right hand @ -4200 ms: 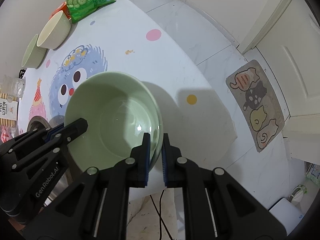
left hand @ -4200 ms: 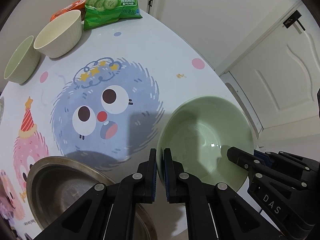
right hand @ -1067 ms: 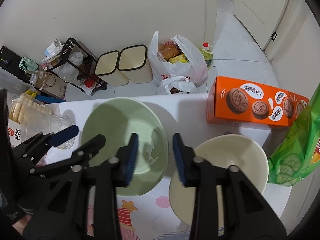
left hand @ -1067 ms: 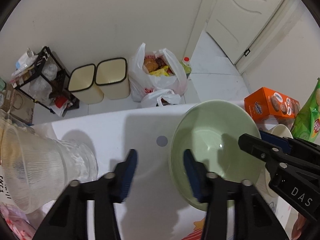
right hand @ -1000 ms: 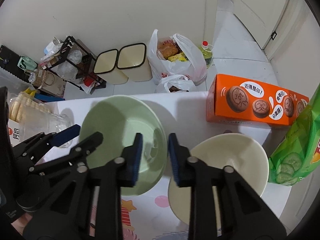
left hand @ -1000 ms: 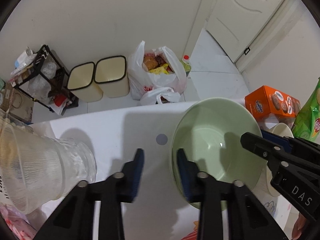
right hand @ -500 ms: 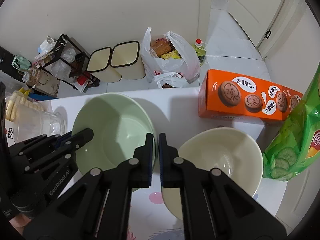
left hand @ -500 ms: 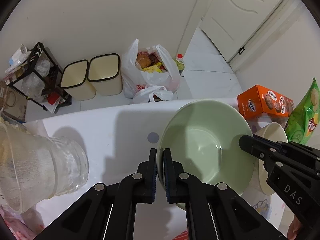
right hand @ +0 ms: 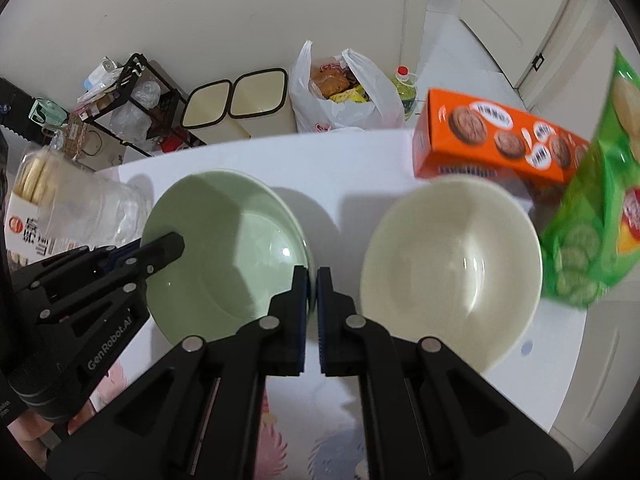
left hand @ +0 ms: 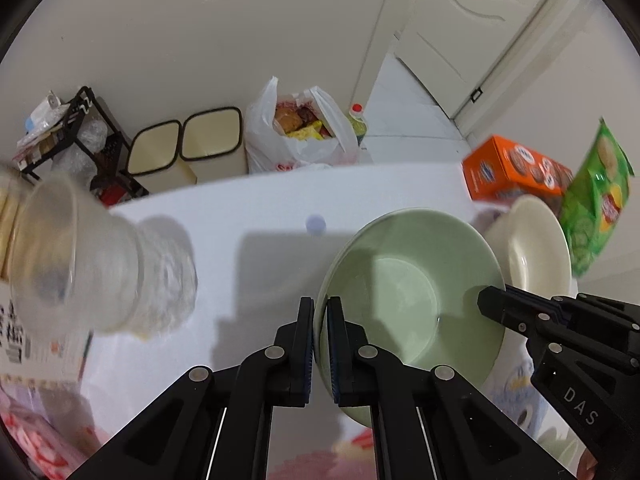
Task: Organize plates and bowls
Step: 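Lift the second pale green bowl with both grippers, then carry the pale green bowl with both grippers to the steel bowls and lower it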
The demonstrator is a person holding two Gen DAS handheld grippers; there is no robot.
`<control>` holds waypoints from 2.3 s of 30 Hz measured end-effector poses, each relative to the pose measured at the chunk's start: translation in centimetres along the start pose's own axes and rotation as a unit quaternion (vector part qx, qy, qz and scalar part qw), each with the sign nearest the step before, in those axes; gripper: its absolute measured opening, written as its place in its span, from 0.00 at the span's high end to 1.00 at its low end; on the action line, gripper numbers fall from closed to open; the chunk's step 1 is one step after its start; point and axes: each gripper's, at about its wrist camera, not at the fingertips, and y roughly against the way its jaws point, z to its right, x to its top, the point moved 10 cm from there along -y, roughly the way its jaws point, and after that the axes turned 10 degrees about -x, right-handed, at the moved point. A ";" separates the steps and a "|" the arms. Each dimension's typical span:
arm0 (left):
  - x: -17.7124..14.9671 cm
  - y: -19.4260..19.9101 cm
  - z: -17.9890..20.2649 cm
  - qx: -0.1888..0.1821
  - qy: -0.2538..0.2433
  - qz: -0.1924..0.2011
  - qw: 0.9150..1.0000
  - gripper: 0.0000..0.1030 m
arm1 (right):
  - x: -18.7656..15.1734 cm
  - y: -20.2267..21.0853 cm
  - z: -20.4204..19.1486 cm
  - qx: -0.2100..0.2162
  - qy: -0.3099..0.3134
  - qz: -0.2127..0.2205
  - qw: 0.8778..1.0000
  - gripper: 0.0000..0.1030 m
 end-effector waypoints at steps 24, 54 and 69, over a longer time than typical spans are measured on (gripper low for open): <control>-12.1 -2.3 15.3 -0.034 -0.127 -0.074 0.989 0.94 | -16.2 4.1 11.4 -0.035 -0.121 -0.033 0.991 0.94; -12.7 -6.0 16.8 -0.008 -0.130 -0.091 0.987 0.73 | -19.9 3.0 15.0 -0.014 -0.208 -0.035 0.977 0.68; -13.3 -4.9 18.2 -0.025 -0.165 -0.078 0.983 0.94 | -20.2 3.3 15.4 -0.009 -0.209 -0.030 0.977 0.92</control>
